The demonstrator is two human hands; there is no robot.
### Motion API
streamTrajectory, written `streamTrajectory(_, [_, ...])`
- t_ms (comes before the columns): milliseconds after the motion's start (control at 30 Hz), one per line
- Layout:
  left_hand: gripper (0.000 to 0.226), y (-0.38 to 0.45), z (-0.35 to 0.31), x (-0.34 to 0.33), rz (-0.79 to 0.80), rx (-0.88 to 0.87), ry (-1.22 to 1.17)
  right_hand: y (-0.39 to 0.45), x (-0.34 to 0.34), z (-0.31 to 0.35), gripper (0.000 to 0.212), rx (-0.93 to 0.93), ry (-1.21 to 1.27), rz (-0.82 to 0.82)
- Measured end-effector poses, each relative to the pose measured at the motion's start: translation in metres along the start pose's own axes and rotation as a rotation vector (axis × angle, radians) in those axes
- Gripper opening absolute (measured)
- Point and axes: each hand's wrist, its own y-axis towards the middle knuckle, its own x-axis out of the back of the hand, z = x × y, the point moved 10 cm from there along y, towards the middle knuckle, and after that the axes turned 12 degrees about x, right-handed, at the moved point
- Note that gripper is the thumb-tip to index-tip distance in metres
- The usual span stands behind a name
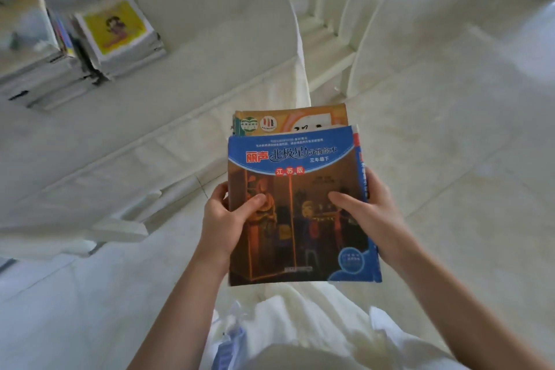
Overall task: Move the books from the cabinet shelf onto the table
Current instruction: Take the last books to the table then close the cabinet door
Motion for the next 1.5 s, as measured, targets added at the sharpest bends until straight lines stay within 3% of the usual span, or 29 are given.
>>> streamTrajectory(167, [0.029,0.023,-0.024,0.03,-0.126,0.008,-0.121,0.059,-0.048,0.03,0.042,0.019,-0.038,0.199])
streamTrajectory(300, [0.039,0.045,-0.036,0.064,-0.211,0.044,-0.203,0.098,-0.098,0.044,0.04,0.016,-0.069,0.313])
streamTrajectory(433, [0.032,0.076,-0.054,0.098,-0.245,0.061,-0.275,0.135,-0.151,0.057,0.041,0.044,-0.114,0.401])
streamTrajectory(500, [0.04,0.096,-0.068,0.117,-0.255,0.061,-0.279,0.156,-0.18,0.064,0.043,0.06,-0.133,0.433])
streamTrajectory(633, [0.053,0.128,-0.099,0.152,-0.251,0.052,-0.282,0.191,-0.228,0.08,0.044,0.071,-0.14,0.461])
streamTrajectory(933, [0.043,0.195,-0.163,0.207,-0.236,0.003,-0.27,0.261,-0.307,0.104,0.041,0.053,-0.188,0.5])
streamTrajectory(1067, [0.041,0.221,-0.183,0.216,-0.254,-0.027,-0.265,0.294,-0.326,0.112,0.05,0.06,-0.214,0.53])
streamTrajectory(1500, [0.045,0.304,-0.272,0.228,-0.297,-0.173,-0.198,0.426,-0.37,0.154,0.043,0.147,-0.236,0.591])
